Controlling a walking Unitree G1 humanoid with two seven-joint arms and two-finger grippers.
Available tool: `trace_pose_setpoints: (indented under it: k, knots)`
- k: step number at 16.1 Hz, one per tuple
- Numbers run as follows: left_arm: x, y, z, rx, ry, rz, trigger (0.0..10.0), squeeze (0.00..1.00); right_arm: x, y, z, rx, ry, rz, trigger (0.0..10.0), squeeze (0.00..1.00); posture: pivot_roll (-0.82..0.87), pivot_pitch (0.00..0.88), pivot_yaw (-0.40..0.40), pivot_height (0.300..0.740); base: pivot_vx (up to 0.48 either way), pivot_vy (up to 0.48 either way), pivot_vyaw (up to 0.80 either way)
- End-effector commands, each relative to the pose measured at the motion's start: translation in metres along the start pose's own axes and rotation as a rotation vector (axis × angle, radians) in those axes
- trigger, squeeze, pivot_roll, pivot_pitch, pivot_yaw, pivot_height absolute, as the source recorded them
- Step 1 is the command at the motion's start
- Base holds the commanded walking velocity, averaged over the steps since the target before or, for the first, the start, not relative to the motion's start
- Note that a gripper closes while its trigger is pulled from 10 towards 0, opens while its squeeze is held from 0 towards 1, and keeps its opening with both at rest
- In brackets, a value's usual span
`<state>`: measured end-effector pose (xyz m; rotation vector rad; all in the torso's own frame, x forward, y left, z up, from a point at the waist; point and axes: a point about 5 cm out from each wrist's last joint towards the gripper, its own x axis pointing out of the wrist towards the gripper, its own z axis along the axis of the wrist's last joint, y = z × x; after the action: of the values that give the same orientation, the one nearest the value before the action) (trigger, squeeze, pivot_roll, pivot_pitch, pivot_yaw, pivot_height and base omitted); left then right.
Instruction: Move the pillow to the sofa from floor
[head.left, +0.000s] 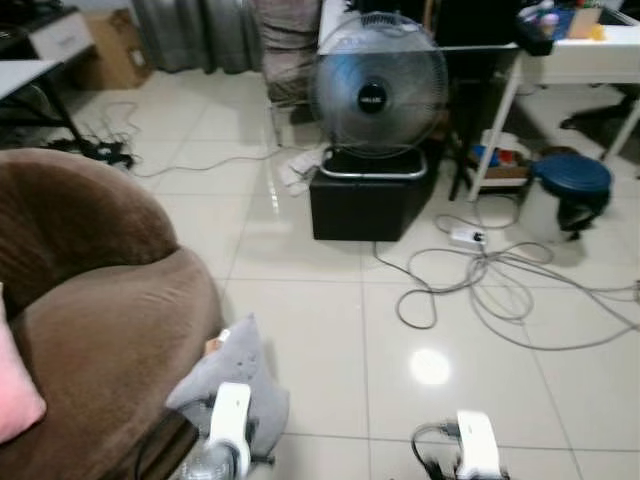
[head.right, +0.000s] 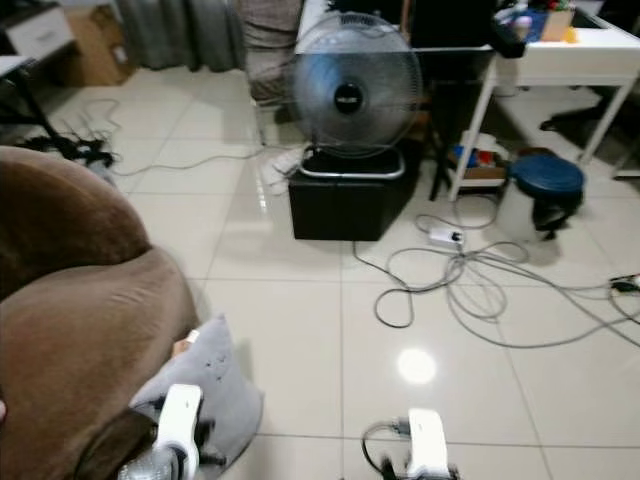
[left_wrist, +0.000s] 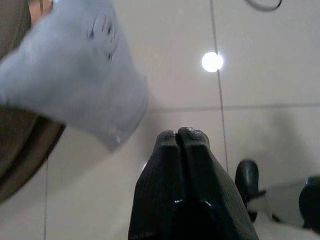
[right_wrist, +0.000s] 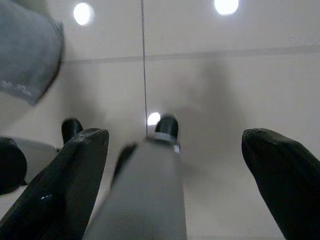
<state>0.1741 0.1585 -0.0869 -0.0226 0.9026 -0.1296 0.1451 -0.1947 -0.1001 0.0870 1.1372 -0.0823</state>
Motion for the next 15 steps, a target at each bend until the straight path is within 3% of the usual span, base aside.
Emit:
trace_pose_setpoints:
  k: [1,3,6,9,12,15]
  knots:
    - [0.0,0.004,-0.001,0.016,0.02,0.022,10.0,0.0,0.0,-0.003,0.003,0.023,-0.007,-0.015,10.0,0.0,0.05,0.0,0.054,0.74,0.0,0.0,0.0]
    - [-0.001,0.01,-0.004,0.061,0.064,0.068,10.0,0.0,0.0,0.002,0.0,-0.03,0.005,0.014,10.0,0.0,0.04,0.0,0.059,0.74,0.0,0.0,0.0]
    - [-0.003,0.013,-0.014,0.099,0.128,0.097,10.0,0.0,0.0,-0.002,0.0,-0.01,0.001,-0.002,10.0,0.0,0.03,0.0,0.058,0.74,0.0,0.0,0.0]
    - [-0.001,0.009,-0.012,0.111,0.13,0.079,10.0,0.0,0.0,-0.002,-0.001,-0.014,0.0,-0.001,10.0,0.0,0.03,0.0,0.054,0.74,0.0,0.0,0.0]
    - [-0.004,0.005,-0.027,0.111,0.24,0.057,10.0,0.0,-0.001,-0.003,-0.003,-0.029,0.008,0.005,10.0,0.0,0.04,0.0,0.052,0.74,0.0,0.0,0.0]
    - [-0.005,0.005,-0.031,0.142,0.264,0.043,10.0,0.0,-0.001,-0.002,-0.005,-0.017,0.023,0.011,10.0,0.0,0.05,0.0,0.052,0.74,0.0,0.0,0.0]
